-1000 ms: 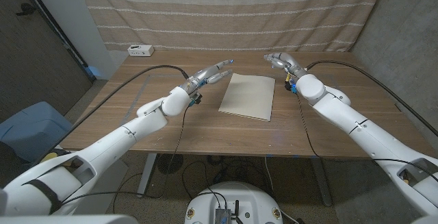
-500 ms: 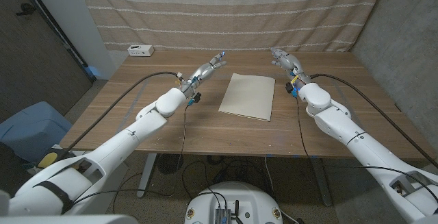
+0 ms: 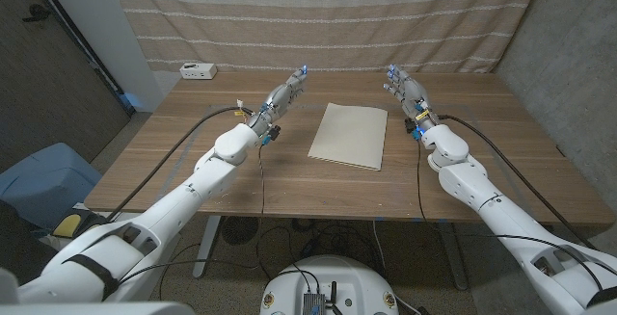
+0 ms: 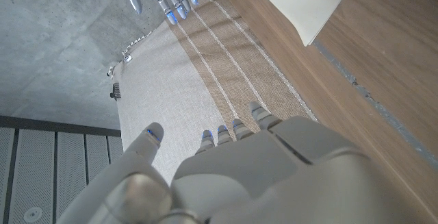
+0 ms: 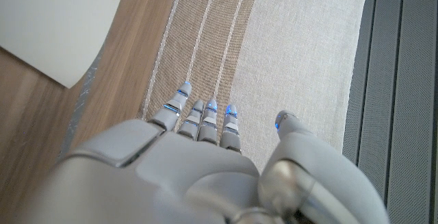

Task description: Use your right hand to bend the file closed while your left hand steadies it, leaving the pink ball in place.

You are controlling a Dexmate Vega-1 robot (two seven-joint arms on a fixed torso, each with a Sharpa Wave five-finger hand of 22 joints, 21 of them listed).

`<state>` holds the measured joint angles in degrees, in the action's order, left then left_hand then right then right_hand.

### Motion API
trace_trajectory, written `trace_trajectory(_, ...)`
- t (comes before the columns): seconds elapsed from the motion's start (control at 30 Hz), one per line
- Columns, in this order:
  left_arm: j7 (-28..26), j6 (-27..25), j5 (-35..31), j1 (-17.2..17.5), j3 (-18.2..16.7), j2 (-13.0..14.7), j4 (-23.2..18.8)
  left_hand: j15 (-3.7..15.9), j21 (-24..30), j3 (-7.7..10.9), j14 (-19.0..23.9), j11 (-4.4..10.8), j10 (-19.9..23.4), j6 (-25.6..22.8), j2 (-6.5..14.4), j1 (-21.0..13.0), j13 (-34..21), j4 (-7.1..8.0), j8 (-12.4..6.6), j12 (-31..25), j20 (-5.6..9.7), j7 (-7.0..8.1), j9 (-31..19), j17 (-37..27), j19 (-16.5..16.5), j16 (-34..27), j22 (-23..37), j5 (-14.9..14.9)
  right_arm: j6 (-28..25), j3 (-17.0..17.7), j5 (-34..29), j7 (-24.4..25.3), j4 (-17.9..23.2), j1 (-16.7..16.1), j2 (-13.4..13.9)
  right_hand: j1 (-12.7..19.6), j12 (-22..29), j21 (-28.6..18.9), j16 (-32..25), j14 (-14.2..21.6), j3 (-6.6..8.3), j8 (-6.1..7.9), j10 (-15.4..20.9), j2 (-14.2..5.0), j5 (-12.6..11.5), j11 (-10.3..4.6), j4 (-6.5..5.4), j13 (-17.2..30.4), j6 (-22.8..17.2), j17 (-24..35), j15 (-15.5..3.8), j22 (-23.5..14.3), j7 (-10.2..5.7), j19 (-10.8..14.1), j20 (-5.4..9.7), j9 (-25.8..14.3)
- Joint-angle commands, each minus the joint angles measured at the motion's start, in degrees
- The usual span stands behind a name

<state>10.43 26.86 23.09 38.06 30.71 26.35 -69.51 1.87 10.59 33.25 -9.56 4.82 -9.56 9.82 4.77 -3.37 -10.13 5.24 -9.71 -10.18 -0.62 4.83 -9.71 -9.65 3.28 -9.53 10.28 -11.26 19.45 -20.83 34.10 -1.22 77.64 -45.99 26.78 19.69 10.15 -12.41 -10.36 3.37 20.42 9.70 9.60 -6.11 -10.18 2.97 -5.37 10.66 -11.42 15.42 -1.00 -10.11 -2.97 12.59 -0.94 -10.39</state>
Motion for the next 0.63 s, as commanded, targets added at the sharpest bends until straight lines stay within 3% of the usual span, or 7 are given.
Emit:
trace_trajectory(0.03, 6.89, 0.92, 8.82, -0.73, -2.23, -1.48, 4.01, 1.41, 0.50, -0.27, -0.42, 0.15, -1.79, 1.48, 0.13, 0.38, -0.03, 0.16, -0.31, -0.43, 0.10, -0.71, -0.08, -0.13, 0.24, -0.52, 0.13, -0.41, 2.26, 1.29, 7.45, -3.87, -2.23, -1.04, -2.53, -0.91, 0.41, -0.01, -0.14, -0.08, -0.41, 0.25, -0.08, 0.19, -0.32, -0.18, -0.08, 0.10, 0.34, -0.02, -0.01, -0.12, 0.17, 0.05, -0.42, -0.03)
trace_trajectory(0.17, 8.33, 1.30, 9.39, -1.02, -2.53, -1.25, 4.94, 1.45, 0.57, -0.31, -0.27, 0.28, -1.61, 1.37, 0.16, 0.39, -0.03, 0.19, -0.38, -0.53, 0.15, -0.86, -0.08, -0.12, 0.12, -0.59, 0.13, -0.45, 2.63, 1.84, 7.88, -2.70, -0.97, -2.41, -2.50, -1.46, 0.50, 0.01, -0.21, -0.12, -0.79, 0.37, -0.06, 0.48, -0.37, 0.34, -0.24, 0.09, 0.44, -0.27, 0.11, -0.11, 0.26, 0.17, -0.34, -0.03)
trace_trajectory(0.23, 9.17, 1.49, 9.84, -1.10, -2.75, -1.09, 5.36, 1.51, 0.61, -0.33, -0.10, 0.27, -1.52, 1.27, 0.17, 0.39, -0.03, 0.20, -0.43, -0.58, 0.15, -0.91, -0.07, -0.11, 0.05, -0.65, 0.13, -0.47, 0.61, 1.46, 3.96, 1.81, 2.73, -3.84, 0.04, -1.82, 0.52, 0.07, -0.15, -0.39, -1.16, 0.31, -0.19, 0.90, -0.42, 0.52, -0.22, 0.08, 0.94, -0.57, 0.62, -0.10, 0.30, 0.18, -0.33, -0.02)
trace_trajectory(0.43, 10.64, 1.88, 10.13, -0.81, -3.27, 0.09, 5.81, 1.53, 0.75, -0.38, 0.17, 0.26, -1.27, 1.01, 0.22, 0.37, -0.02, 0.22, -0.54, -0.71, 0.13, -1.16, -0.07, -0.09, -0.24, -0.72, 0.12, -0.53, 0.63, 1.21, 0.53, 8.33, 8.46, -7.60, 0.17, -2.62, 0.80, 0.26, -0.34, -0.18, -2.10, 0.53, 0.24, 2.13, -0.50, 1.41, -0.03, 0.06, 1.15, -1.26, 1.88, -0.07, 1.25, 0.10, -0.65, 0.01)
trace_trajectory(0.63, 9.92, 0.87, 11.55, 0.30, -4.29, 0.30, 5.53, 1.53, 0.80, -0.41, 0.10, 0.19, -1.36, 1.10, 0.33, 0.34, -0.01, 0.24, -0.50, -0.69, 0.20, -1.24, -0.06, -0.07, -0.30, -0.66, 0.12, -0.59, 4.99, -0.71, -1.40, 6.83, 9.00, -7.58, -1.74, -2.56, 0.93, 0.23, -0.40, 0.01, -2.24, 0.82, 0.54, 2.36, -0.69, 1.57, 0.31, 0.05, 0.64, -1.77, 1.42, -0.05, 1.62, 0.40, -0.50, 0.03)
